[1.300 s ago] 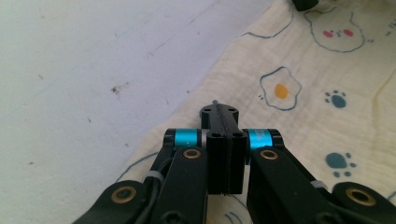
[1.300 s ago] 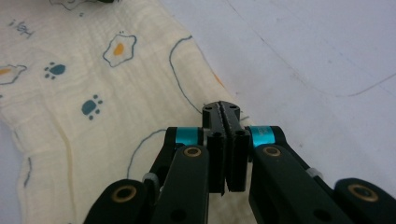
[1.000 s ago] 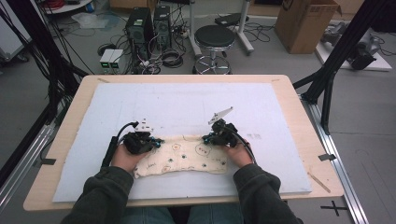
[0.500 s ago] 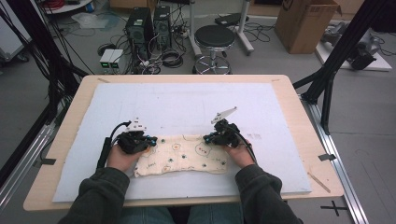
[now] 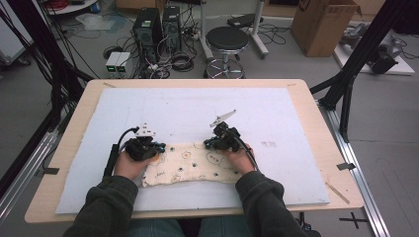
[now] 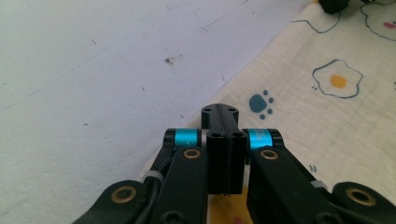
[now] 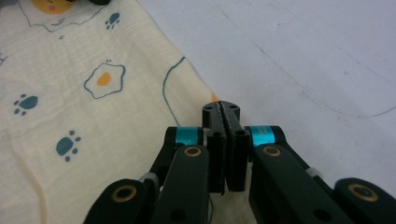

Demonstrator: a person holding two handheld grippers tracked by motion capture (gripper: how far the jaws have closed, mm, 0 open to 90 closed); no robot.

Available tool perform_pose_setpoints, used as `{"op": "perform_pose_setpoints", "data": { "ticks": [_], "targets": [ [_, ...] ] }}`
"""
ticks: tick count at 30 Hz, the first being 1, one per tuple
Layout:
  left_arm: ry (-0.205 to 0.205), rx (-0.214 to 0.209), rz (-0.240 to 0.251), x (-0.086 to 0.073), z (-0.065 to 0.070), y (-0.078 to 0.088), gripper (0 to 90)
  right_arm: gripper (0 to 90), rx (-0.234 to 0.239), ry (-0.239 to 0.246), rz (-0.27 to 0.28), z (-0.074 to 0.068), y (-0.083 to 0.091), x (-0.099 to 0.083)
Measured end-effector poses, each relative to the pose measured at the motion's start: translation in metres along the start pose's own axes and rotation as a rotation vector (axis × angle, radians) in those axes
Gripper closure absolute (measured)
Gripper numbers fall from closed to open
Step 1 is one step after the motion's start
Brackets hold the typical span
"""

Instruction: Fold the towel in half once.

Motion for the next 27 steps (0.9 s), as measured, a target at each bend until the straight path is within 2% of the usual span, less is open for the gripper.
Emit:
{"op": "perform_pose_setpoints", "data": {
  "ticks": [7, 12, 17, 20, 23, 27],
  "targets": [
    [-0.005, 0.006, 0.001, -0.001, 0.0, 0.001, 89.6, 89.5, 0.011, -0.003, 0.003, 0.003, 0.001, -0.002],
    [0.012, 0.018, 0.006, -0.003, -0.005, 0.005, 89.6, 89.6, 0.01, -0.021, 0.003, 0.006, 0.006, -0.006],
    [0.036, 0.022, 0.014, -0.008, -0.011, 0.01, 89.6, 89.5, 0.008, -0.045, 0.012, 0.013, 0.015, -0.014],
    [0.027, 0.027, 0.011, -0.008, -0.011, 0.01, 89.5, 89.5, 0.006, -0.052, 0.021, 0.017, 0.02, -0.02],
    [0.038, 0.024, 0.017, -0.009, -0.012, 0.01, 89.6, 89.5, -0.001, -0.064, 0.021, 0.021, 0.026, -0.025],
    [0.034, 0.024, 0.015, -0.009, -0.013, 0.01, 89.5, 89.5, -0.001, -0.088, 0.032, 0.028, 0.036, -0.035]
  ]
}}
Point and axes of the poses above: each handheld gripper's, and its own axes: y roughly backward along the jaws, x roughly out of its top, z roughly to its right, the point moved 6 cm from there along -y, roughly forward along the jaws, and after that the axes turned 1 degree about y, right-handed, at the moved point
